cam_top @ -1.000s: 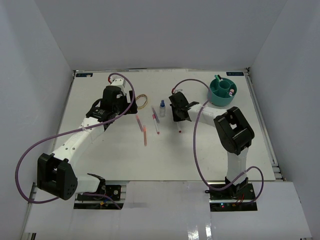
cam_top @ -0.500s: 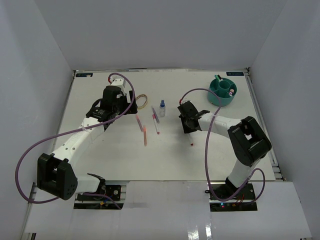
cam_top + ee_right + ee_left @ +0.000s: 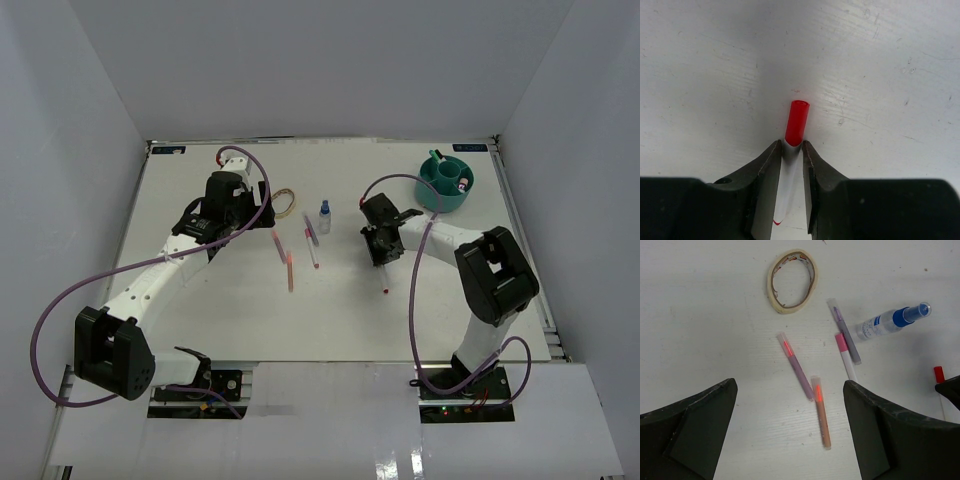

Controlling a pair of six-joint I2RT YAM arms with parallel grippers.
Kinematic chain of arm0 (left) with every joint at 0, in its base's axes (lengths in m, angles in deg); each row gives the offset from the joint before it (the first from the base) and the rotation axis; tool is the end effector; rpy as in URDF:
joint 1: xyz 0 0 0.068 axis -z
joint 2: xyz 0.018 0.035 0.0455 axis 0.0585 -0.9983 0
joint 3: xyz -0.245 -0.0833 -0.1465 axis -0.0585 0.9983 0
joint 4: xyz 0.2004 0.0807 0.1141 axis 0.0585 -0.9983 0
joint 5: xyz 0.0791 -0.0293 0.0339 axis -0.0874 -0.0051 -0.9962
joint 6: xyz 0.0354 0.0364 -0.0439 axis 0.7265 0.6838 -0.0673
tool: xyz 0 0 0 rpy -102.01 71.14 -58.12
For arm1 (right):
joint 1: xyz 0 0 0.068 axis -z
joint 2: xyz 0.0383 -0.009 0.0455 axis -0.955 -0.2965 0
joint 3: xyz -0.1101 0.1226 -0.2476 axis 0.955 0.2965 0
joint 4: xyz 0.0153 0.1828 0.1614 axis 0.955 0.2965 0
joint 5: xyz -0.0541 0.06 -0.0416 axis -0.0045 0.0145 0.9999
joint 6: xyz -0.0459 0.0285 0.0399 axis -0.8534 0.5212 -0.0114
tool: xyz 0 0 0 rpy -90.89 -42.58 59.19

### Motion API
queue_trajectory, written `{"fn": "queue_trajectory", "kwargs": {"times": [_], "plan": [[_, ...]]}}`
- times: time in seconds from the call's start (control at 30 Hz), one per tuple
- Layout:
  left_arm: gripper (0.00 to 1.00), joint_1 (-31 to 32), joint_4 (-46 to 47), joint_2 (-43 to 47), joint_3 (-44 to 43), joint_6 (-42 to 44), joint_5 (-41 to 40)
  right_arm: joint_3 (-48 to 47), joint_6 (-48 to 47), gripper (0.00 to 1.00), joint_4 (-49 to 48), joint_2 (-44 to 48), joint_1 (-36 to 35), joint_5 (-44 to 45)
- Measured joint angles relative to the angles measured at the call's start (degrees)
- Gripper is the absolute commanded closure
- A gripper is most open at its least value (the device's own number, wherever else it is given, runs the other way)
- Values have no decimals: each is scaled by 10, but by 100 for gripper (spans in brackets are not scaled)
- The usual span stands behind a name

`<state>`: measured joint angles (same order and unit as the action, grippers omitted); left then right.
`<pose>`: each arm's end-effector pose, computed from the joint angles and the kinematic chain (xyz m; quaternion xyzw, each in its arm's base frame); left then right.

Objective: Sort the stationery into containers
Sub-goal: Pick up the pen from the center of the board.

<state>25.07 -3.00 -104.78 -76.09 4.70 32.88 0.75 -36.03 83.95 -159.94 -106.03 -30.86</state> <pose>0.2610 -0.0970 0.3179 0.0097 0.8925 -0.0975 0.4402 0.2941 0.1814 0.1877 -0.1686 0.9553 0.0024 0.2428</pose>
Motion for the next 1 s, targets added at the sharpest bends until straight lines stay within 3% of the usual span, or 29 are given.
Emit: {"fn": "queue_trajectory", "kwargs": {"times": [0.3,0.6,1.0], "plan": [[2,0,0,0,0,0,0,-47,-10,69,47,-33,4,-8],[2,0,0,0,0,0,0,-74,-11,89,70,-50,7,-4],[2,0,0,0,0,2,-2,-104,-59,92,79,-8,47,45]]}}
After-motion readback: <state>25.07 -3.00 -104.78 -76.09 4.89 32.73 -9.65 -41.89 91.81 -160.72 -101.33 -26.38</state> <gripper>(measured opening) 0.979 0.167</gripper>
